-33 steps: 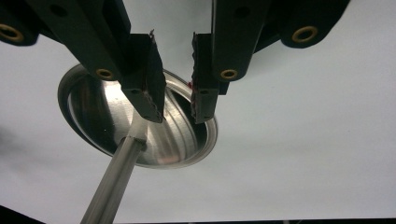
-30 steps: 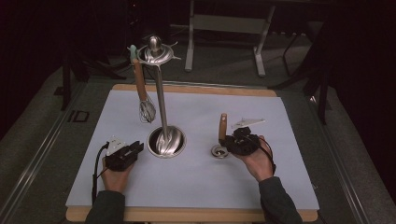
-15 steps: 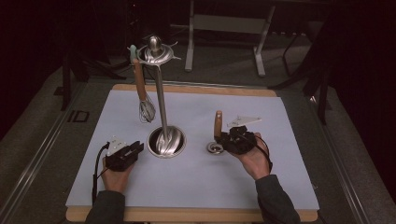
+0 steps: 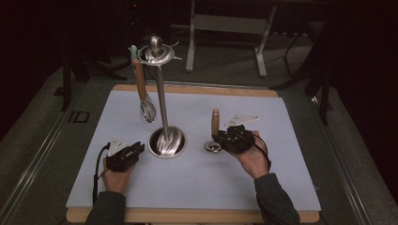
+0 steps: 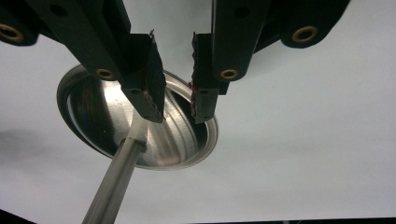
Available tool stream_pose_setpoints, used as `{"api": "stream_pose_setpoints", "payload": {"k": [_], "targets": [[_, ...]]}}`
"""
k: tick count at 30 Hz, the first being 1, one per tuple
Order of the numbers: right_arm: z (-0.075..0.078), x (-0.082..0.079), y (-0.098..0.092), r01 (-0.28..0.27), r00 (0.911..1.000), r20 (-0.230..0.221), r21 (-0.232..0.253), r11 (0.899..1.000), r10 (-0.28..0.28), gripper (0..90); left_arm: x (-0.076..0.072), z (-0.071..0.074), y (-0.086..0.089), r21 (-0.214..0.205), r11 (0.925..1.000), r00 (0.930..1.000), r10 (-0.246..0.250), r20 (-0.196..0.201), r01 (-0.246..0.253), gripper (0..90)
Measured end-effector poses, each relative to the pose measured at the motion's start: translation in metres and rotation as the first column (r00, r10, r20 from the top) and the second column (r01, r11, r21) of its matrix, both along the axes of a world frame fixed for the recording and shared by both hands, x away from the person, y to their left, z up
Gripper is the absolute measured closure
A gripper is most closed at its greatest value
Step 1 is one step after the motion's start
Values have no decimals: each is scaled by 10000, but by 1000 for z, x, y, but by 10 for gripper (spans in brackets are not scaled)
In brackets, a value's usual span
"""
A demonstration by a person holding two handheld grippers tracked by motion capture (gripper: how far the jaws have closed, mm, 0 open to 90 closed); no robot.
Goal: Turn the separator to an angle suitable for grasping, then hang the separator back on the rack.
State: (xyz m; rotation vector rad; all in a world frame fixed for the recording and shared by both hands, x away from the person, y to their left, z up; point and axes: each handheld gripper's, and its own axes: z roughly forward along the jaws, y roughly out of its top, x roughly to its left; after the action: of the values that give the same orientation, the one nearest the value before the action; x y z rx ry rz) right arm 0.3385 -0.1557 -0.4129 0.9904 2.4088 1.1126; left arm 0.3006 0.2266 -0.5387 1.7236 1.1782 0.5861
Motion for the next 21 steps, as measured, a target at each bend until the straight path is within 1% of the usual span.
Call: {"api": "stream_pose_setpoints", "payload": {"k": [12, 21], "targets": [[5, -1, 12, -330, 9992, 203, -81, 9994, 331, 710, 0, 0, 0, 4, 10000, 10000, -12, 1, 12, 743], [10, -1, 17, -424, 9984, 364, -36, 9991, 425, 710, 0, 0, 0, 6, 10000, 10000, -23, 13, 23, 743]]}}
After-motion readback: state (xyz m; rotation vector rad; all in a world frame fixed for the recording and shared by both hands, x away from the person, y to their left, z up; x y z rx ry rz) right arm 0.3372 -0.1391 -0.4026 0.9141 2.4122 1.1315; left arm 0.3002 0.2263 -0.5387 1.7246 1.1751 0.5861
